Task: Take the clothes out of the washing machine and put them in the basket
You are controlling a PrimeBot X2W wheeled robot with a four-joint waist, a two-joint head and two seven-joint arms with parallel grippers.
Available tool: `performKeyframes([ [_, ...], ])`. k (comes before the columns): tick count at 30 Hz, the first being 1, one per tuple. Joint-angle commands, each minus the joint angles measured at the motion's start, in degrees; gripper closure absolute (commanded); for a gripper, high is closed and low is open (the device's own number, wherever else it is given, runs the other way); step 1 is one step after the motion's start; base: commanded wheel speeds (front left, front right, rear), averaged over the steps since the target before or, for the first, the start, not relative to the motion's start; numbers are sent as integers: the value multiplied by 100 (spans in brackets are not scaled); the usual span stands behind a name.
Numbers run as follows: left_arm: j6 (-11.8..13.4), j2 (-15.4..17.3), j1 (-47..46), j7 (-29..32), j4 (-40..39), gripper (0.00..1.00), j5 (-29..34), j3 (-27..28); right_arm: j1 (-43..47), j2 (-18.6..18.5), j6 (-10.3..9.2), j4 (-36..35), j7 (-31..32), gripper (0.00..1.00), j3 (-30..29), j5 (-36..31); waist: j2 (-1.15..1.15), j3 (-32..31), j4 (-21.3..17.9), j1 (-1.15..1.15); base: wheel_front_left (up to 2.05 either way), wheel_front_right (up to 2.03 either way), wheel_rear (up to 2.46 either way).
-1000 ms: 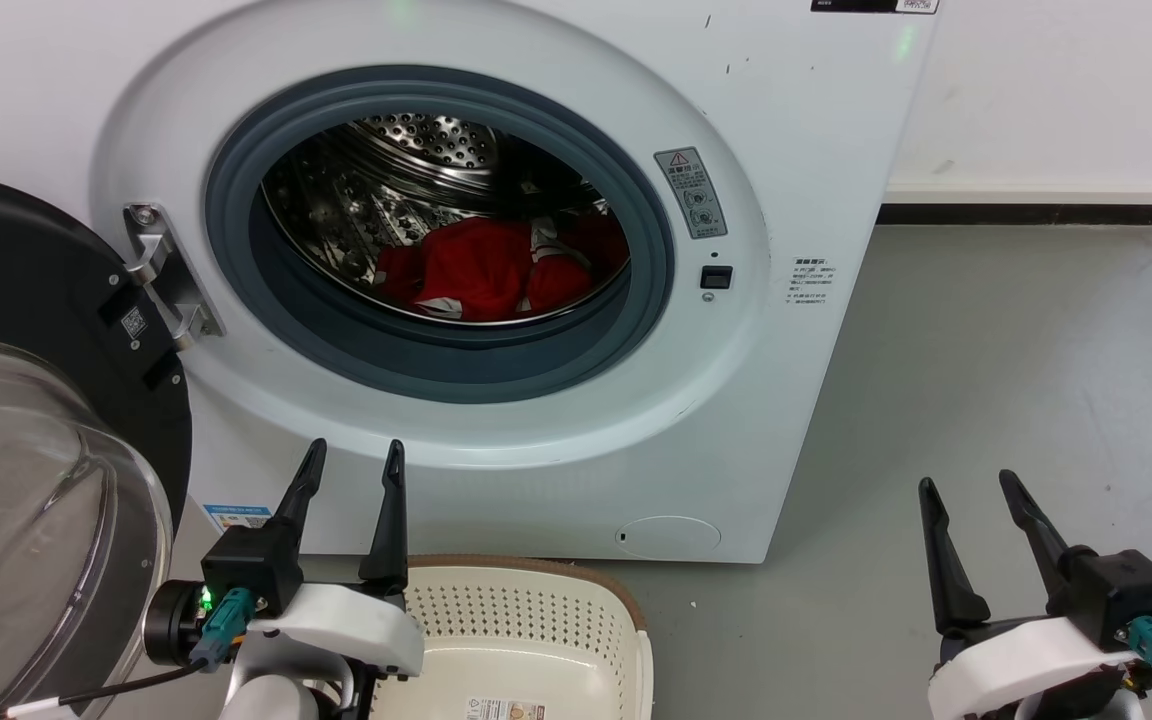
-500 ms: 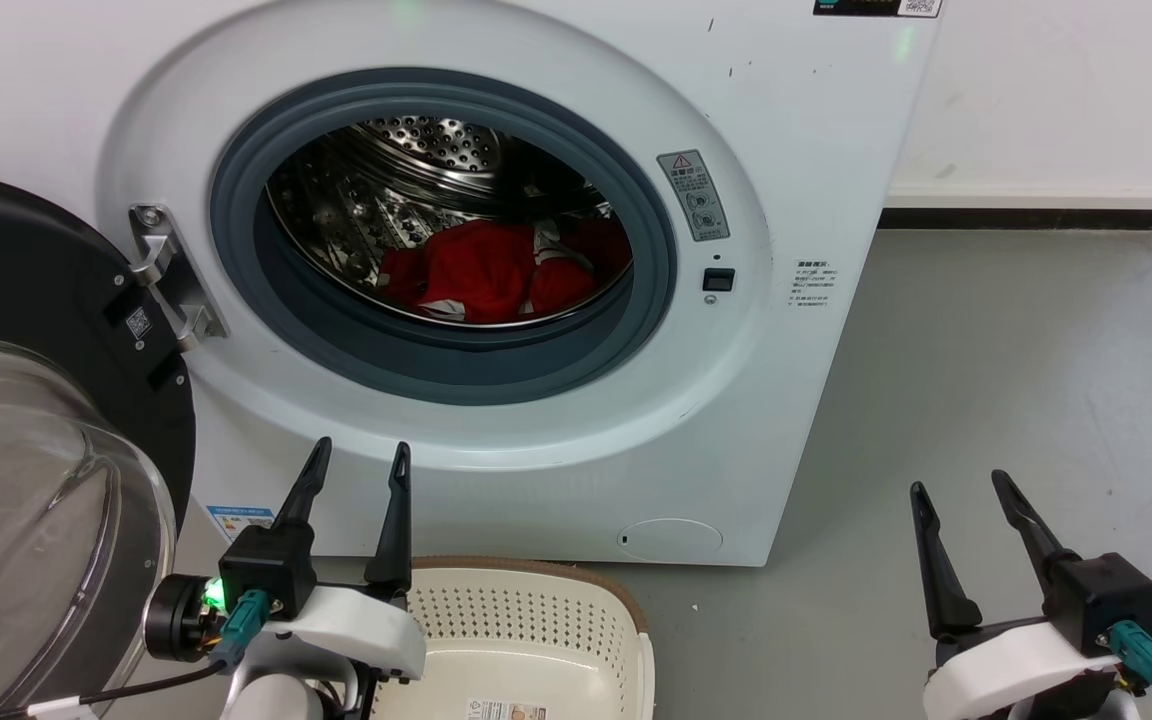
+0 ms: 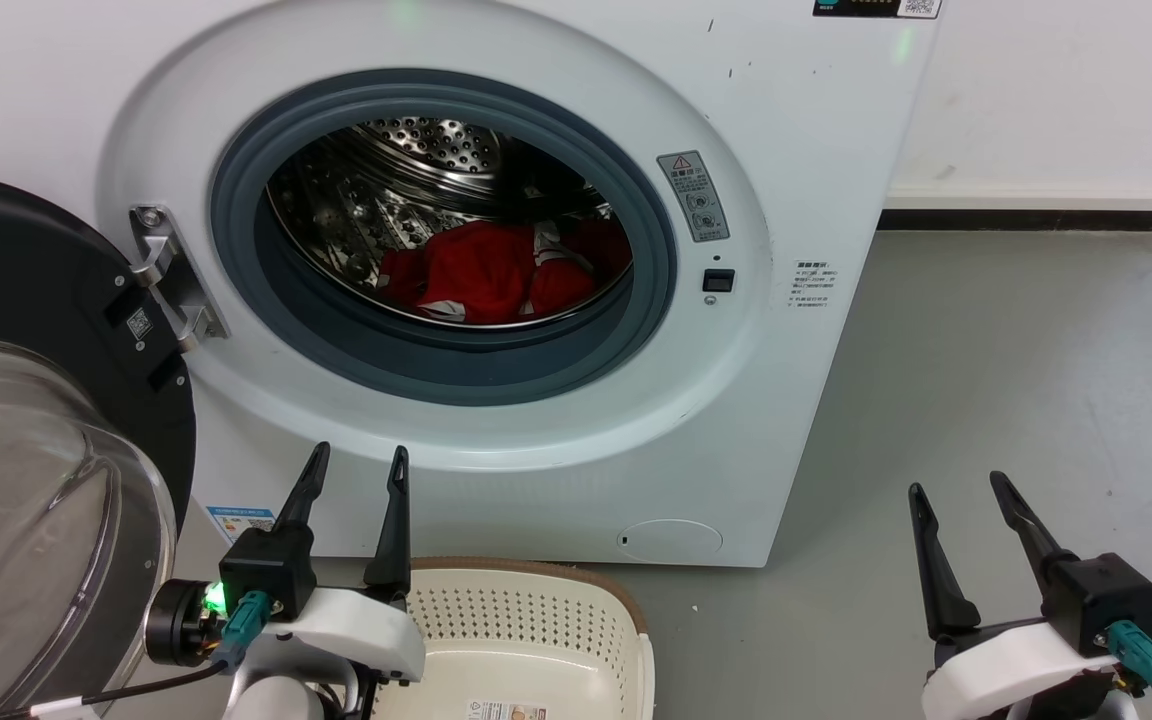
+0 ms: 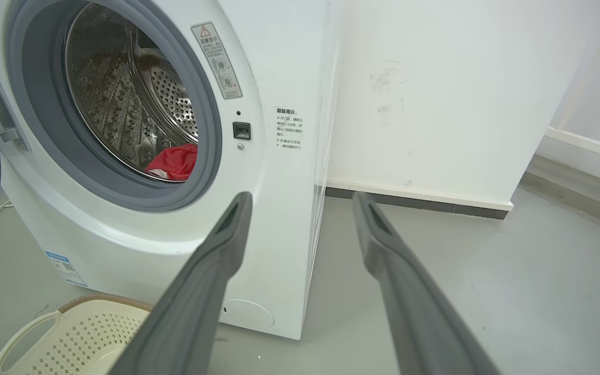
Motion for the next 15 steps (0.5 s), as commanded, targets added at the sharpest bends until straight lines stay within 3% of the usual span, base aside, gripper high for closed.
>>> performKeyframes([
  [1, 25, 8, -39, -16, 29, 0, 29, 6, 39, 3, -4, -4, 12, 0, 16, -39, 0, 6, -5, 0, 0, 0, 0],
  [8, 62, 58, -300, -16, 287, 0, 104, 55, -88, 2, -4, -61, 59, 0, 81, -58, 0, 108, -153, 0, 0, 0, 0],
  [15, 101, 211, -1060, -16, 812, 0, 106, 156, -270, 4, -4, -140, 68, 0, 130, -17, 0, 638, -511, 0, 0, 0, 0],
])
